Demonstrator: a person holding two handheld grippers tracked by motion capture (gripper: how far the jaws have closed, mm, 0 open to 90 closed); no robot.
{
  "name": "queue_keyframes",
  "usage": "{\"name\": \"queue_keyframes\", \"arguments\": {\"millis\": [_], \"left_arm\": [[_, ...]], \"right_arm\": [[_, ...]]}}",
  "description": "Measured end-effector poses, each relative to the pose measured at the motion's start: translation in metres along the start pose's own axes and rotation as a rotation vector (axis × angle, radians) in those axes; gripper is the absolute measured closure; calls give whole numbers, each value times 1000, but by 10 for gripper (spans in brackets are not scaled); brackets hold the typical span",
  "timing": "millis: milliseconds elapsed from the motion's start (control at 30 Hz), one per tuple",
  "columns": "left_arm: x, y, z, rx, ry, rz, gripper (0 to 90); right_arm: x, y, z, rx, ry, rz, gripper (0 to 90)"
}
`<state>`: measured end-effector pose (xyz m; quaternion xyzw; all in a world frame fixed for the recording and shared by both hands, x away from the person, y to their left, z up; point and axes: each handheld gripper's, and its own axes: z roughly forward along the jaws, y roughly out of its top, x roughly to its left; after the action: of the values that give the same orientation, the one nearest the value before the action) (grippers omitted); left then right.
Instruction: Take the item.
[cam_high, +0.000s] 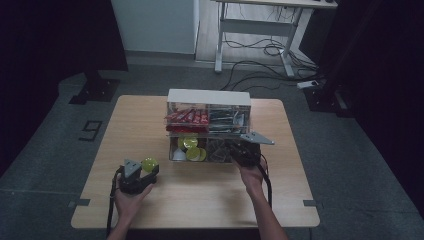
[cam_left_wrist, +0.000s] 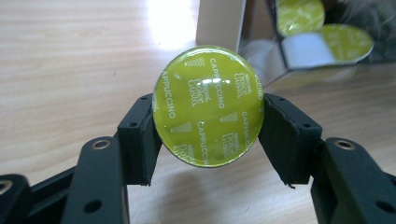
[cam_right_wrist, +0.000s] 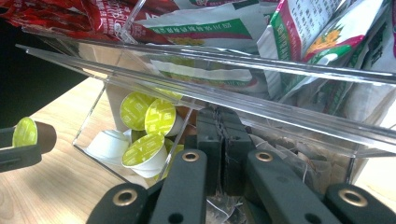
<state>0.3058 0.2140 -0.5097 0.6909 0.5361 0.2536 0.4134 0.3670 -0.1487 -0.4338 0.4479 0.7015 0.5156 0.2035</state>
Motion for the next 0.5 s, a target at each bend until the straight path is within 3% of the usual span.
{"name": "queue_keyframes", "arguments": {"millis": [500], "left_arm": [[18, -18, 2, 116, 13, 3, 414]], "right_arm": [[0, 0, 0, -1, -1, 1, 875]]}}
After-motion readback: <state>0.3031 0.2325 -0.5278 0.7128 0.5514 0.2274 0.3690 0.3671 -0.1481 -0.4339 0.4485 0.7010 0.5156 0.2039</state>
